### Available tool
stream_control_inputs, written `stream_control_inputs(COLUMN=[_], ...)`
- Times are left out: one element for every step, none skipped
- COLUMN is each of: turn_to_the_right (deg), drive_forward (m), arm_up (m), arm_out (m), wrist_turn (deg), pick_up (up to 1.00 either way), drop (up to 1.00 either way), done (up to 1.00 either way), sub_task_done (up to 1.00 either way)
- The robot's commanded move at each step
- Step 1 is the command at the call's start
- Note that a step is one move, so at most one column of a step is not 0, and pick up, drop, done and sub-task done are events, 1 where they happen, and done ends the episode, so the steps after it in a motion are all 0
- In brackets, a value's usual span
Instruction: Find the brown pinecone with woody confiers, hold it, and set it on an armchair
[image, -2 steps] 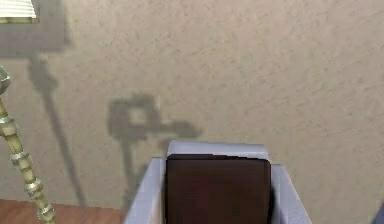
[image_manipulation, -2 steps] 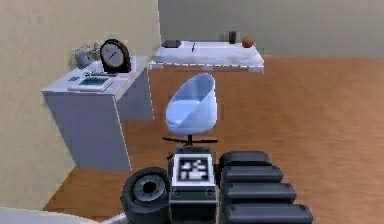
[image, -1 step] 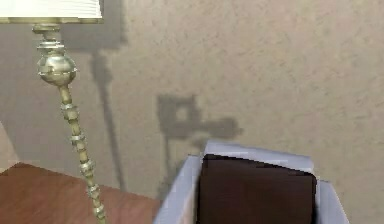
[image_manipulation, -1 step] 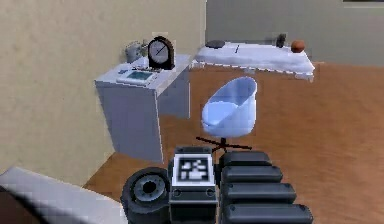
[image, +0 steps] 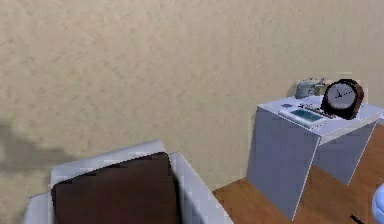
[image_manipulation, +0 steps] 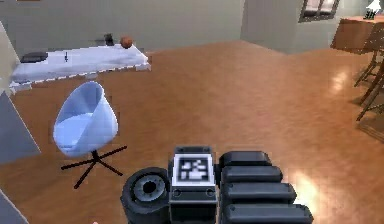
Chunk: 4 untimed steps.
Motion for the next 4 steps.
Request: stream_control_inputs(turn_to_the_right=[9.0, -45.0, -36.0, 0.0], drive_forward=[0.00, 0.00, 0.00, 0.10], arm_up=[0.00, 0.00, 0.00, 0.00], arm_out=[0.00, 0.00, 0.00, 0.00], wrist_turn=[0.0, 0.0, 0.0, 0.0], pick_up=[0.00, 0.00, 0.00, 0.00], drop=[0.00, 0.00, 0.00, 0.00], done=[0.00, 0.00, 0.00, 0.00], sub_task_done=[0.00, 0.00, 0.00, 0.00])
